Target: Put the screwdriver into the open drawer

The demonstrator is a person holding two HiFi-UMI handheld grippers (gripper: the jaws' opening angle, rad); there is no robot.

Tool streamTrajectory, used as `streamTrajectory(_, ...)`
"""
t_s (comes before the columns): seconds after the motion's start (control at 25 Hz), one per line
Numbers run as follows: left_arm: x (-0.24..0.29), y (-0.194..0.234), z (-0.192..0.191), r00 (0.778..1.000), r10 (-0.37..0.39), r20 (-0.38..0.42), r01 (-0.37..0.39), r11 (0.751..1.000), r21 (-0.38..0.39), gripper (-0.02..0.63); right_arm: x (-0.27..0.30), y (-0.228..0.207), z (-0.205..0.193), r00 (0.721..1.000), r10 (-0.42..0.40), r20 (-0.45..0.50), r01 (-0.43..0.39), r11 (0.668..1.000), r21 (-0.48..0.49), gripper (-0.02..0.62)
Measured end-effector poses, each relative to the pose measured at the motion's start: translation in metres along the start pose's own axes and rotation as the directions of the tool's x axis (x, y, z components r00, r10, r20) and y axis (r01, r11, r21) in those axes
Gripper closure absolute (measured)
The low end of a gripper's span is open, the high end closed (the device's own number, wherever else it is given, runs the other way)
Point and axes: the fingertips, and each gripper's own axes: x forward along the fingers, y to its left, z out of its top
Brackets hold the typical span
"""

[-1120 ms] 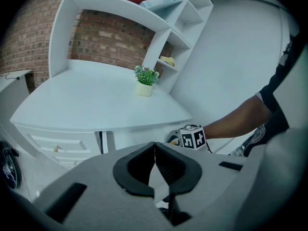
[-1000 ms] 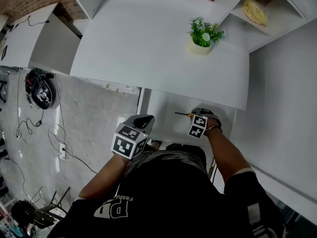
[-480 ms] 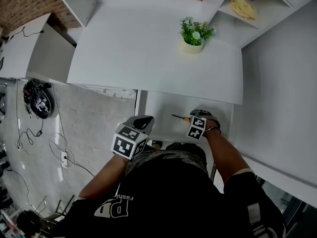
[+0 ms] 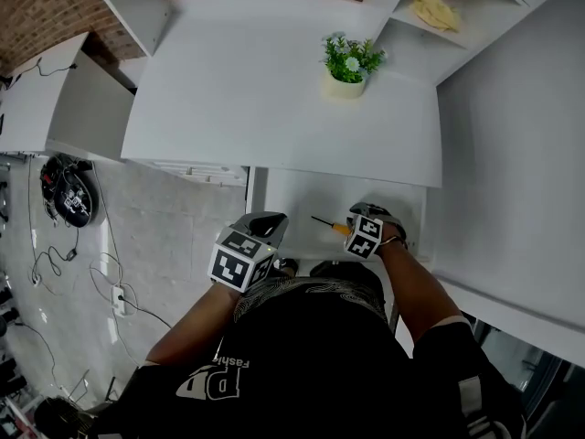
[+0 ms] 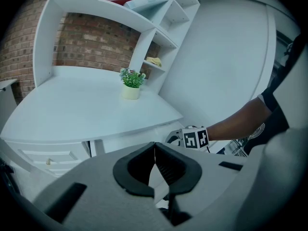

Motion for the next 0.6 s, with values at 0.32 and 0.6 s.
streamTrajectory(0.32,0.006,-0.023,0.022,0.998,0.025,0.059,-0.027,0.999,0.036,0.588,-0.082,-0.029,0.019,0.941,-0.157,0.3,0.039,0.93,0.365,0.591)
streamTrajectory(0.6,0.004,-0.066,0.041,0.985,0.083,0.149,-0.082,0.997,-0.014,0.588,-0.199,-0.05,0.001,0.784,-0.346,0.515,-0.038,0.802,0.596,0.591)
